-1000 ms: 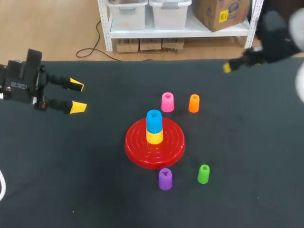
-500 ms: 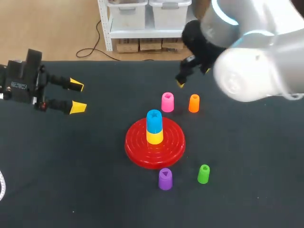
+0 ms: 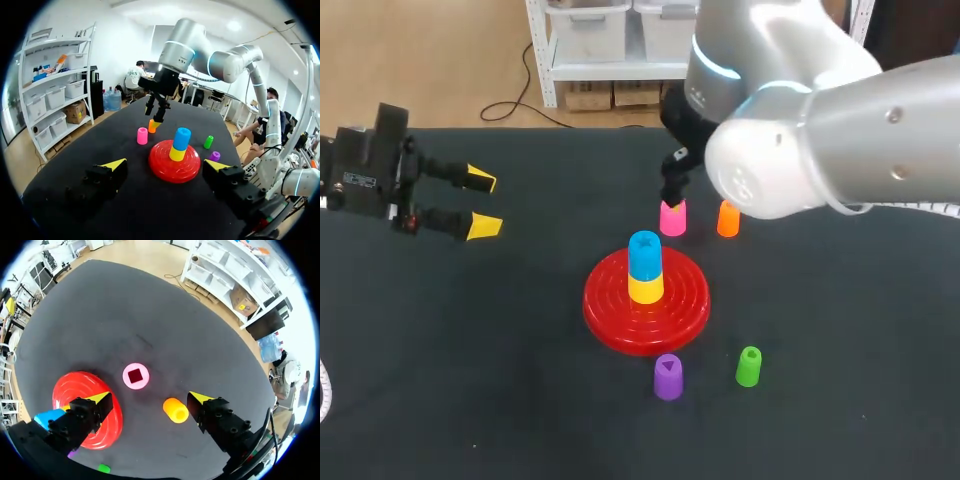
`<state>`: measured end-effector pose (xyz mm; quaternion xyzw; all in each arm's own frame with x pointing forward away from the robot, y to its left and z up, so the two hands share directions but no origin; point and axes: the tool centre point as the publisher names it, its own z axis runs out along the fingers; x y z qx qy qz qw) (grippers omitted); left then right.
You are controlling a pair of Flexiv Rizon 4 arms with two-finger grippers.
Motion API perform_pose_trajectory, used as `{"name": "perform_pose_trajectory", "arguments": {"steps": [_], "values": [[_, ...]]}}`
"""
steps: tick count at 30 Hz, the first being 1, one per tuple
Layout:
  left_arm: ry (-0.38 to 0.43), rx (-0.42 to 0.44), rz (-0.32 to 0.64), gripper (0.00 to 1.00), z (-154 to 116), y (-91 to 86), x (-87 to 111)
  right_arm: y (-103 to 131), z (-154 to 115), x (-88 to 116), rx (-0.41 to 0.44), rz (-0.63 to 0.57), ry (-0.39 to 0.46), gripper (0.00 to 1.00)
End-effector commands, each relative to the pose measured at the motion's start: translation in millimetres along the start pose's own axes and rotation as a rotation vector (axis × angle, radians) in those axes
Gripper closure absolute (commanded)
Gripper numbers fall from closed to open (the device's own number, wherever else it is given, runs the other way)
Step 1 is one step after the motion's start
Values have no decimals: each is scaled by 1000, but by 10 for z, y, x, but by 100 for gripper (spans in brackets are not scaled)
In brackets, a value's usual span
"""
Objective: Pick up and stack the cylinders on the red base in this order: pink,purple,orange,green
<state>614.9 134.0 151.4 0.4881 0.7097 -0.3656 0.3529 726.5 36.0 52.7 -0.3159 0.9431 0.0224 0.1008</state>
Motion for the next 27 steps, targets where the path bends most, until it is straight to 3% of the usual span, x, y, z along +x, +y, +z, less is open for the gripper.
{"name": "perform_pose_trajectory", "arguments": {"steps": [1,13,17,19,27], "values": [[-4,-1,2,0,-2,-1,11,32,59,-83,8,-5,20,0],[-4,-1,2,0,-2,-1,11,137,160,-174,-17,-12,20,0],[-4,-1,2,0,-2,-1,11,147,184,-173,-36,-6,21,11],[-4,-1,2,0,-2,-1,11,148,207,-174,-37,-5,27,31],[-4,-1,2,0,-2,-1,11,179,265,-166,-55,6,44,48]]}}
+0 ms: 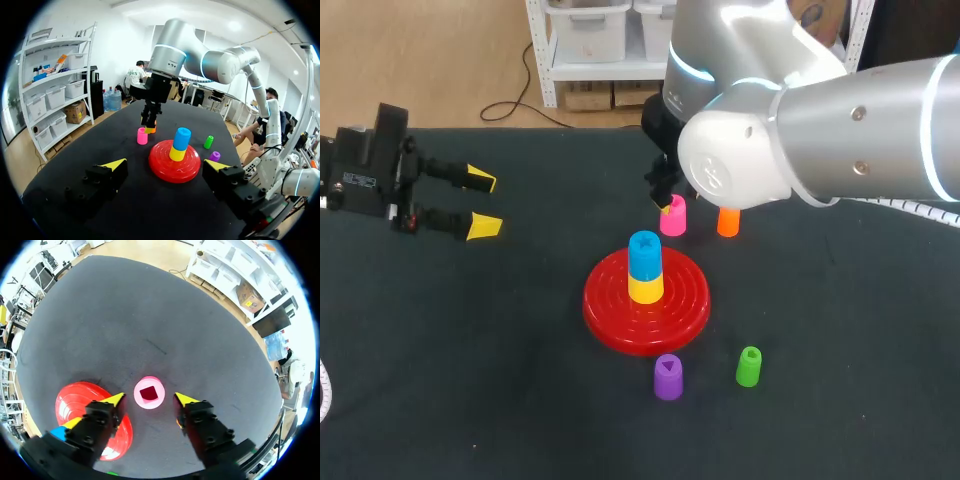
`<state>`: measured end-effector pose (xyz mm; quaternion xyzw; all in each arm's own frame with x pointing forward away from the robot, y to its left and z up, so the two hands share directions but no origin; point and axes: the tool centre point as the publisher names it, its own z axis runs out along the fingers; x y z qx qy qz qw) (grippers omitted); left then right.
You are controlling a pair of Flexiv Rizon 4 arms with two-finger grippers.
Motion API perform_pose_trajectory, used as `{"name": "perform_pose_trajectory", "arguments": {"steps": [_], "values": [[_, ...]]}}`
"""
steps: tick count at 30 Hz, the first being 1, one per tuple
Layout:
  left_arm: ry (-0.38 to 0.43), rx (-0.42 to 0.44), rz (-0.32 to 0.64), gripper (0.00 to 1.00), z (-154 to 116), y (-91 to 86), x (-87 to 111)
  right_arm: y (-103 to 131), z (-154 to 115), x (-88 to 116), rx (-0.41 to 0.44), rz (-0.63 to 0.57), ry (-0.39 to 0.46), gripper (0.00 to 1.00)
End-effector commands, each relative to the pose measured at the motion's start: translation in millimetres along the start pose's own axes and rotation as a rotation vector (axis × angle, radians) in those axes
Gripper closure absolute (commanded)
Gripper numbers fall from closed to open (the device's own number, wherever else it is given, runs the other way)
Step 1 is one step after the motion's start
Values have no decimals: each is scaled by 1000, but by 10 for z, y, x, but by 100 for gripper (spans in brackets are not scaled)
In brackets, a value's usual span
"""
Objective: Pick up and stack the cylinders on the red base in this order: pink,purple,orange,green
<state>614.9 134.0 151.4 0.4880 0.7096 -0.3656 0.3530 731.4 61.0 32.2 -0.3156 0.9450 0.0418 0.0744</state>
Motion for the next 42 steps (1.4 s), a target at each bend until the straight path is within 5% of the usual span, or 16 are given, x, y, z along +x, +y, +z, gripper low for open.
{"name": "perform_pose_trajectory", "arguments": {"steps": [1,21,27,34,42], "values": [[-4,-1,2,0,-1,-1,12,5,32,-22,-2,-1,7,49],[-4,-1,2,0,-1,-1,12,11,69,-25,15,-19,19,56],[-4,-1,2,0,-1,-1,12,11,66,-24,19,-25,14,100],[-4,-1,2,0,-1,-1,12,13,-107,-54,30,-56,-7,100],[-4,-1,2,0,-1,-1,12,134,-604,-124,1,-128,-60,100]]}}
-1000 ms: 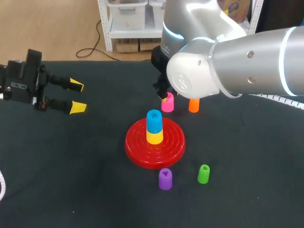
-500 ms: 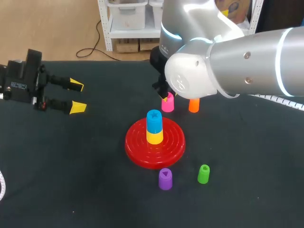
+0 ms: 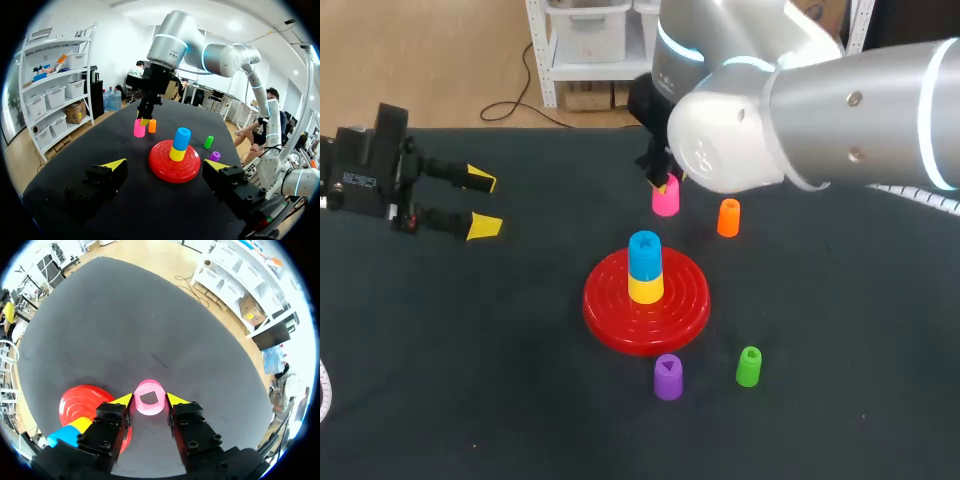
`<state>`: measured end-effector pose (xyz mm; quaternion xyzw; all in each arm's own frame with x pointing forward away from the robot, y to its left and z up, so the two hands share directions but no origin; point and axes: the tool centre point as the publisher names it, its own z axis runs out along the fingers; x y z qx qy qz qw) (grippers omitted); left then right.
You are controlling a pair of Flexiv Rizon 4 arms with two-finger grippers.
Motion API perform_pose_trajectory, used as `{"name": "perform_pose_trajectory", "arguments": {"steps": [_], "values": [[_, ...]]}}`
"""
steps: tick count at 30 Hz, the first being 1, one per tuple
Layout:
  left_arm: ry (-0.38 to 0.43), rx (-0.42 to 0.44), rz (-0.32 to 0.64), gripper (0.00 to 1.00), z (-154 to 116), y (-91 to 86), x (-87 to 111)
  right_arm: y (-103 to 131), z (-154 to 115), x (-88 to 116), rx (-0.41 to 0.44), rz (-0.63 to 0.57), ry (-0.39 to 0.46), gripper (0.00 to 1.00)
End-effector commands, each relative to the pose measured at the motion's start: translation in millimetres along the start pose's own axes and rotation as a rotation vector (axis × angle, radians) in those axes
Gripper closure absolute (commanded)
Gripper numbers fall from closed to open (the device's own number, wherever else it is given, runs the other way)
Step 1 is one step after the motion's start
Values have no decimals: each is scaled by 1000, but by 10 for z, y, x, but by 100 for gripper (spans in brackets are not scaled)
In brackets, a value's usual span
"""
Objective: Pick up and stack the cylinders on the red base in this order: pink,purple,orange,green
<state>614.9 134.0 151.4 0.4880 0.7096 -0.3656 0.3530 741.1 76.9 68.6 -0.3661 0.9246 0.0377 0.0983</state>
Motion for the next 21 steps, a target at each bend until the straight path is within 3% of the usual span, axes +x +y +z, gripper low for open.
{"name": "perform_pose_trajectory", "arguments": {"steps": [1,11,21], "values": [[-4,-1,2,0,-2,-1,12,74,-324,86,-12,-26,-22,100],[-4,-1,2,0,-2,-1,12,339,-987,103,-38,-140,-58,100],[-4,-1,2,0,-2,-1,12,609,-1312,267,-69,-150,-45,100]]}}
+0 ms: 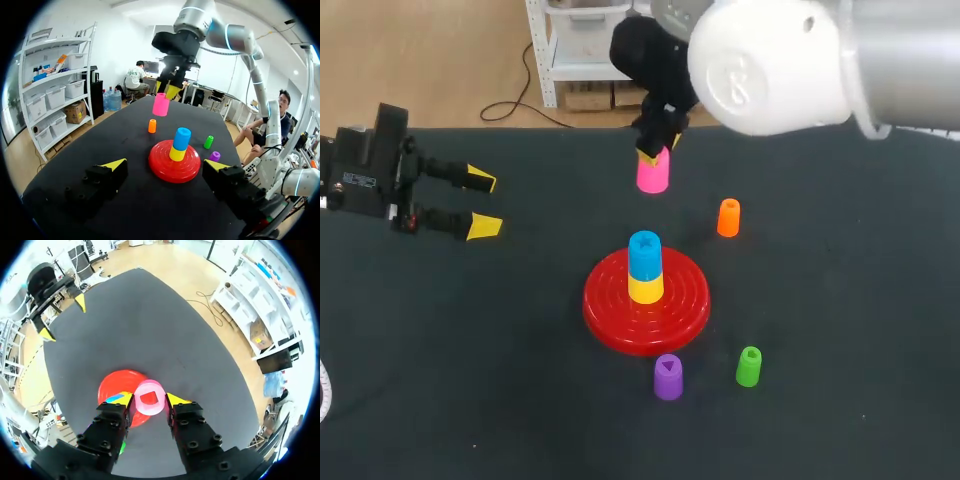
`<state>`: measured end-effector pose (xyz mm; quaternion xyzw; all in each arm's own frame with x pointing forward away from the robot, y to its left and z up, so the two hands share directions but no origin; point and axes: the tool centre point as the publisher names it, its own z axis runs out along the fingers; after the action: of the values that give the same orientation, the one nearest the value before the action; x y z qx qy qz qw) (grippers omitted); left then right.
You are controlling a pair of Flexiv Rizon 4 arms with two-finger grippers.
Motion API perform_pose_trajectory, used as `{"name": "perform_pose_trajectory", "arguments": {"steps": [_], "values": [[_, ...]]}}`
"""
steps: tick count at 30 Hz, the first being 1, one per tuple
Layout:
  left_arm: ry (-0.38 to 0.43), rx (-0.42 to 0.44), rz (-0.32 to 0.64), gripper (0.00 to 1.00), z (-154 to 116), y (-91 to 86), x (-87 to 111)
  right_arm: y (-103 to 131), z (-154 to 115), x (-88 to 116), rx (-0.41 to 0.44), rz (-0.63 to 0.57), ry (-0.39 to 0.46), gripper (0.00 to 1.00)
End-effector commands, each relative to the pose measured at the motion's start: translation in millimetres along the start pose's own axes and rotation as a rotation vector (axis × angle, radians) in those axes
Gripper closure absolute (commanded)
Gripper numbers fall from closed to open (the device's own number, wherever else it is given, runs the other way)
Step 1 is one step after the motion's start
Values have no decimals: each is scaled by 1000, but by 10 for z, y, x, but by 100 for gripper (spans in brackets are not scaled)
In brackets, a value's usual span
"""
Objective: Pick up and stack the cylinders on the red base in this order: pink,purple,orange,green
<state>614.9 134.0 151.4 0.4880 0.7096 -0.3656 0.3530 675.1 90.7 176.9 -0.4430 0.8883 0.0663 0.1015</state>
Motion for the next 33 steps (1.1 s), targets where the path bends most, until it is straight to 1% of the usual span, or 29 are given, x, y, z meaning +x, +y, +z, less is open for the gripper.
{"name": "perform_pose_trajectory", "arguments": {"steps": [1,5,8,11,14,20,24,28,33], "values": [[-4,-1,2,0,-1,-1,11,116,-214,113,-4,17,-25,100],[-4,-1,2,0,-1,-1,11,222,-332,181,-18,28,-33,100],[-4,-1,2,0,-1,-1,11,335,-378,238,-39,22,-27,100],[-4,-1,2,0,-1,-1,11,461,-396,307,-39,-1,-7,100],[-4,-1,2,0,-1,-1,11,561,-363,381,-38,-16,16,100],[-4,-1,2,0,-1,-1,11,674,-276,502,-31,0,47,100],[-4,-1,2,0,-1,-1,11,747,-235,511,-7,1,61,100],[-4,-1,2,0,-1,-1,11,814,-190,502,-4,-4,69,100],[-4,-1,2,0,-1,-1,11,839,-75,558,17,7,90,100]]}}
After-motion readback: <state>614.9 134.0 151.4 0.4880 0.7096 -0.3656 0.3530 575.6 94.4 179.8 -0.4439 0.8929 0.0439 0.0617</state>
